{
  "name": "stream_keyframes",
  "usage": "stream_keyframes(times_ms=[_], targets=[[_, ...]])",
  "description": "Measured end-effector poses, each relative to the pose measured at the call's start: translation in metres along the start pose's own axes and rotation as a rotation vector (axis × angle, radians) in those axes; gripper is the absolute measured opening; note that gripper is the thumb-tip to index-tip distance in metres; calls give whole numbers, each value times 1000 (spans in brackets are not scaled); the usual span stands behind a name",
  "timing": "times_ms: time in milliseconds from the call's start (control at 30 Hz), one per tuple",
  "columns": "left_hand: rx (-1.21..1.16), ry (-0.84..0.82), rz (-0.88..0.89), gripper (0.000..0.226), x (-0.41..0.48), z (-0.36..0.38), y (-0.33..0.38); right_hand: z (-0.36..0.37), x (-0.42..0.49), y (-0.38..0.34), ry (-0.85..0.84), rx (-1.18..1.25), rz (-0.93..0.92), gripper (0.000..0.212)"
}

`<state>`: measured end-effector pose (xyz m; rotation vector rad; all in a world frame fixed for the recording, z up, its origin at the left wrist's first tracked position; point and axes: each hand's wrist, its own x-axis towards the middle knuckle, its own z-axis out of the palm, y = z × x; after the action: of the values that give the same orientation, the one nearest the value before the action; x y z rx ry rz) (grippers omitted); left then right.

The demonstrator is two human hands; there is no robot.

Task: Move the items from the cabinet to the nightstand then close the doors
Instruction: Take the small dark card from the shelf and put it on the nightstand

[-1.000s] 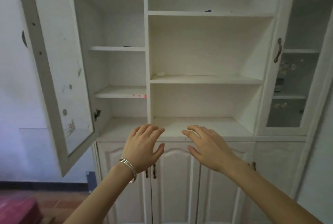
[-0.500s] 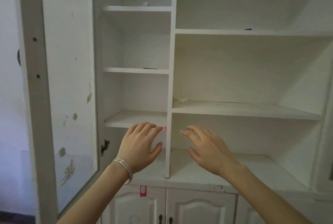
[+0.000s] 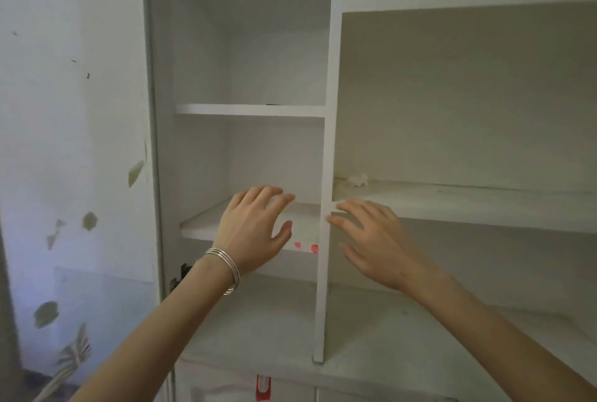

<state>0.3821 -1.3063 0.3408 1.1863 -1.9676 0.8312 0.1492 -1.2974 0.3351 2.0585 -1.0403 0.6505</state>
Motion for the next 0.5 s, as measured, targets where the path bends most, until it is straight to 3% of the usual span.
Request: stream_keyframes(times_ms=[267,500], targets=[[112,168,-68,51,105,11,-63,31,95,39,169,34,-63,37],[143,22,-71,68,194,30,-115,58,125,50,186,25,-70,38]])
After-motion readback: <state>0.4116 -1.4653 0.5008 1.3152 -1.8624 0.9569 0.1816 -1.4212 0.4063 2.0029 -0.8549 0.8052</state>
